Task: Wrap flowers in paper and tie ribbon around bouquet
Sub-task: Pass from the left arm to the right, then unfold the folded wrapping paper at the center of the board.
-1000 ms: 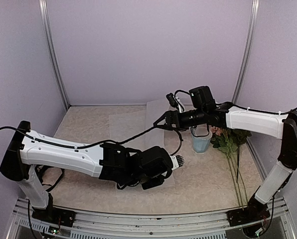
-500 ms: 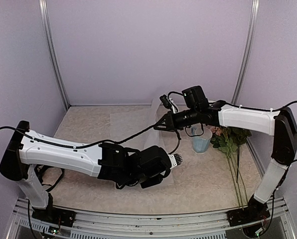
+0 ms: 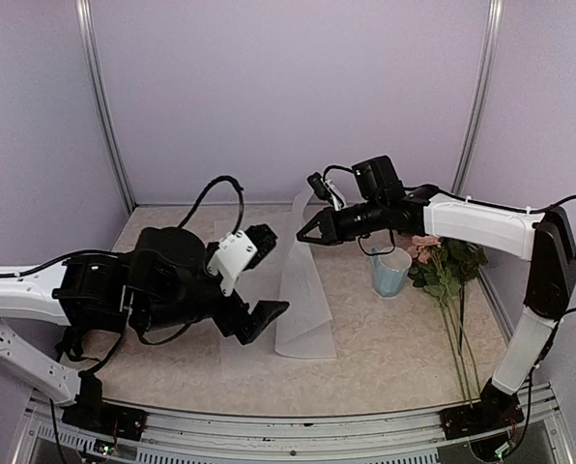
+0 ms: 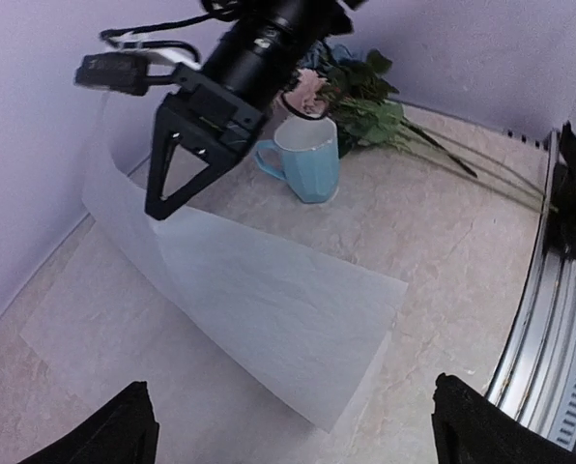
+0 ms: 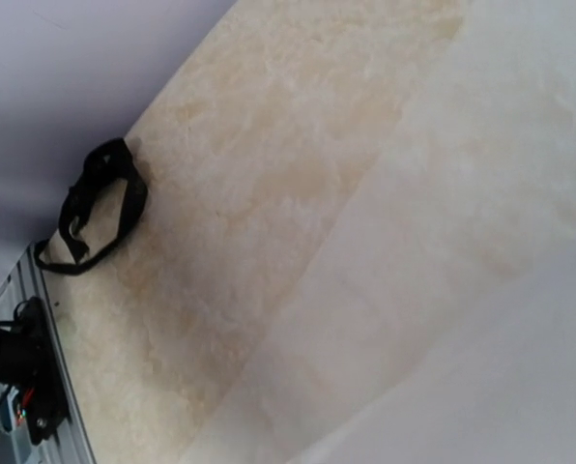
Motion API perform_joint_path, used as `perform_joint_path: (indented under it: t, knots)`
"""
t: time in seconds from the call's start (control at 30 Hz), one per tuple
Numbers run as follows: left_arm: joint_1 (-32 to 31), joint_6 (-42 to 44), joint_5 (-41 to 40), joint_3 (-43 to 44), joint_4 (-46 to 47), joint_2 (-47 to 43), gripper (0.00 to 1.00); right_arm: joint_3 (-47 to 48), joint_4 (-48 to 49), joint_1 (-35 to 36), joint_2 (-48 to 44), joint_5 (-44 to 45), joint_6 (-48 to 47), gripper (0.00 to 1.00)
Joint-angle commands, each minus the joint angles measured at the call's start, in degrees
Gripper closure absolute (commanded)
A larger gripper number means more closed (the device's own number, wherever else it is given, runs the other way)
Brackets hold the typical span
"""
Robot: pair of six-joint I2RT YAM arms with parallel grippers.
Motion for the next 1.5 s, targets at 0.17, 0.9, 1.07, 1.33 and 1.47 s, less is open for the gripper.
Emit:
perform_joint_path:
  t: [0.17,0.9,1.07,1.33,1.47]
  knots:
    - [19.7,-19.1,8.7,-9.2,-4.4,6.7,0.18,4.8,-5.8,-1.1,-1.8,1.8,-4.2,1.00]
    - [31.6,-25.1,6.4,-9.9,-9.3,34.0,0.17,0.0,-13.3,-3.9,-11.8,8.8,-9.5,1.00]
    - [41.7,-26.0,2.5,-10.4,-10.9,29.4,0.17,-1.7,-15.4,-3.9,-12.8,8.7,-10.9,1.00]
    - [51.0,-20.7,-4.6,-2.5,-12.4,24.7,0.16,-8.8,-12.9,-3.9,-13.7,4.3,-8.2,1.00]
    - [51.0,-17.3,-6.5,2.5,-13.1,21.1,0.12,-14.6,-6.6,-2.7,-13.3,0.8,-3.7,1.00]
